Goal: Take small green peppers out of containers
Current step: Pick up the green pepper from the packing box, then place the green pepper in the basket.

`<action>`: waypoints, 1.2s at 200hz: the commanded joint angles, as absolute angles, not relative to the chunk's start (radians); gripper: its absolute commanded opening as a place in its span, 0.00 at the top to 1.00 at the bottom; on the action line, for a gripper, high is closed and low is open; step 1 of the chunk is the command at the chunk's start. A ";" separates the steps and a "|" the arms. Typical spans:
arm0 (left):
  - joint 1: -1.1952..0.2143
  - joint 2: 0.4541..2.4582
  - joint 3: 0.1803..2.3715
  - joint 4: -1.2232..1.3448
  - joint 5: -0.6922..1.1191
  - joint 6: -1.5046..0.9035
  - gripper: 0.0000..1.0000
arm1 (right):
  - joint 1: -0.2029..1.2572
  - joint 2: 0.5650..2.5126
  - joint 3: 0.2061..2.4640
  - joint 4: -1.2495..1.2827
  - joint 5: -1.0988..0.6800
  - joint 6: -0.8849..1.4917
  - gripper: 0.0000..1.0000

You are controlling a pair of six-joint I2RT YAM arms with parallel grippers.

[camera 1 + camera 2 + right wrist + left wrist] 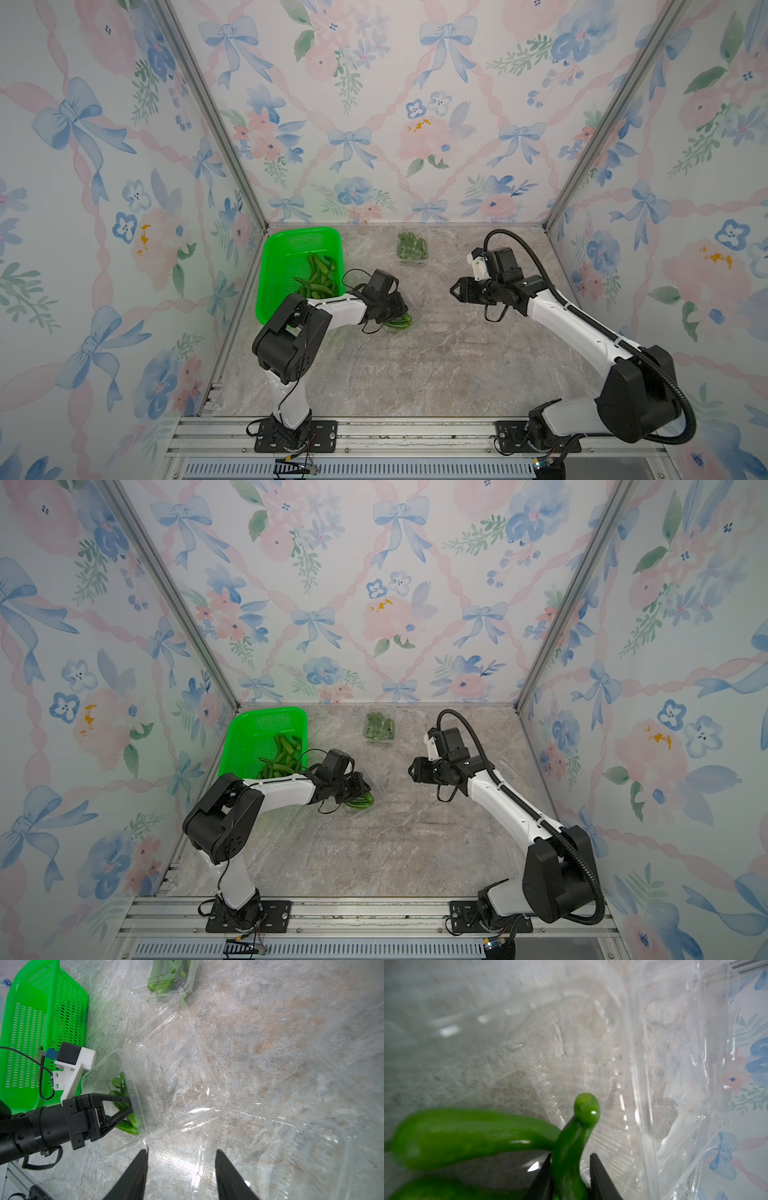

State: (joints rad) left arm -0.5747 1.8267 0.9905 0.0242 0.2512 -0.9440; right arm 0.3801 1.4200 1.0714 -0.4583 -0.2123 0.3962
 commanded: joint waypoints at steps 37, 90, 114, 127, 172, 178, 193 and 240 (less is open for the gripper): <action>-0.573 1.733 0.953 0.022 0.261 -0.921 0.77 | 0.386 1.463 1.102 -0.444 -0.245 0.400 0.47; -0.534 1.582 0.923 0.014 0.272 -0.897 0.80 | 0.434 1.517 1.205 -0.439 -0.342 0.406 0.47; -0.491 1.498 0.941 -0.002 0.305 -0.879 0.80 | 0.448 1.549 1.286 -0.440 -0.395 0.414 0.47; -0.457 1.462 0.962 -0.009 0.340 -0.879 0.80 | 0.458 1.580 1.345 -0.438 -0.426 0.421 0.46; -0.230 1.364 1.056 -0.061 0.459 -0.827 0.80 | 0.523 1.749 1.558 -0.352 -0.523 0.498 0.46; -0.196 1.355 1.075 -0.073 0.471 -0.816 0.80 | 0.536 1.771 1.586 -0.345 -0.528 0.507 0.46; -0.094 1.345 1.108 -0.095 0.504 -0.789 0.80 | 0.563 1.828 1.650 -0.338 -0.538 0.522 0.47; 0.259 1.432 1.107 -0.111 0.577 -0.707 0.81 | 0.625 1.929 1.727 -0.316 -0.577 0.543 0.46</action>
